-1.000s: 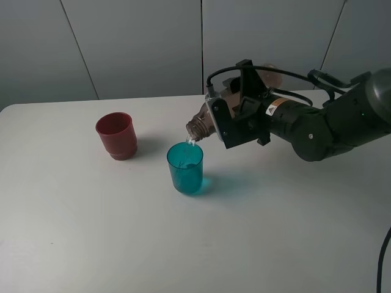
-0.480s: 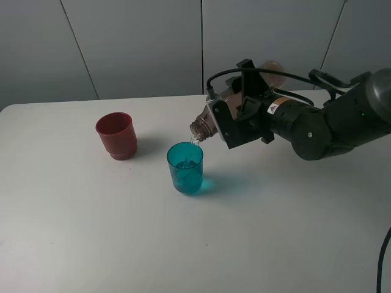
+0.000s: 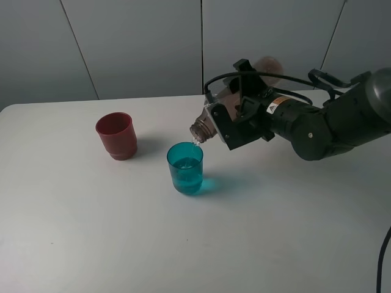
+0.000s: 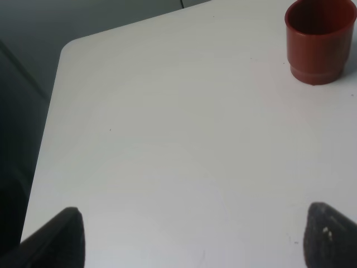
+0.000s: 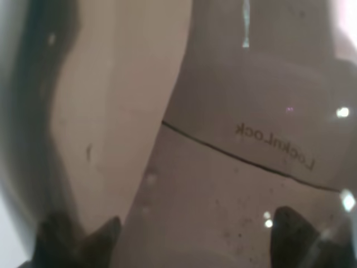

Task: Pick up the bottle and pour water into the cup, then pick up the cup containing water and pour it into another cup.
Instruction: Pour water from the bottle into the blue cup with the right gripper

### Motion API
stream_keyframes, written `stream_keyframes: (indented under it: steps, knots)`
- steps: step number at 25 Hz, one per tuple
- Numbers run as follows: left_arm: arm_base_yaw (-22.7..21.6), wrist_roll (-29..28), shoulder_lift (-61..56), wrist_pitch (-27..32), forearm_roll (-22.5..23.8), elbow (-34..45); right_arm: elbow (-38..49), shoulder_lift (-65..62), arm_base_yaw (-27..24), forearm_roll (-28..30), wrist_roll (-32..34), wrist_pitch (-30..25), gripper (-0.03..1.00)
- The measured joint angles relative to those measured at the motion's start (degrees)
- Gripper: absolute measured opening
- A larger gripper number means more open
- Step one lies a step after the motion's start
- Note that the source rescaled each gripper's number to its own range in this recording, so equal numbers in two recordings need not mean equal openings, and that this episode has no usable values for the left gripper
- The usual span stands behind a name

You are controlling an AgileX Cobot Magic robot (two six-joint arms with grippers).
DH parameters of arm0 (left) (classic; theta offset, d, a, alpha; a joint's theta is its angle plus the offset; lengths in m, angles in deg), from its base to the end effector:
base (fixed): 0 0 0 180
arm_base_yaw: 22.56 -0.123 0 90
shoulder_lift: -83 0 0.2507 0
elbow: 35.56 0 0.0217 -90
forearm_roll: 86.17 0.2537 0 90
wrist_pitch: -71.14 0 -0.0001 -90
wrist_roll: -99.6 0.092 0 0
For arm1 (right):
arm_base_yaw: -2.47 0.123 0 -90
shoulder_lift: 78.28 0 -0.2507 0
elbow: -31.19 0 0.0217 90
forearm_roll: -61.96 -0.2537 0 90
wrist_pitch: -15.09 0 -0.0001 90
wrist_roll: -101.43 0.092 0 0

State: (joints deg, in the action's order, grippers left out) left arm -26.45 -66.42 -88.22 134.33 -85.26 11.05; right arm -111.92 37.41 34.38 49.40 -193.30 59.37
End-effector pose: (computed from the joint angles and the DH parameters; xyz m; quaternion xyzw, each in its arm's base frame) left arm 0.0293 0.0033 0.2791 0.0751 0.8565 0.0871 0.5032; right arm 0.2881 0.1630 0.1040 -0.7407 0.3349 -0.3971 0.4260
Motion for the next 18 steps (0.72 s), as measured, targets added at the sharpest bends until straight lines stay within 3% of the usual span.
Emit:
stream_keyframes:
  steps: [18]
  knots:
    - [0.0,0.0,0.0,0.0,0.0,0.0,-0.25,0.0,0.0,7.07,-3.01,1.26,0.05]
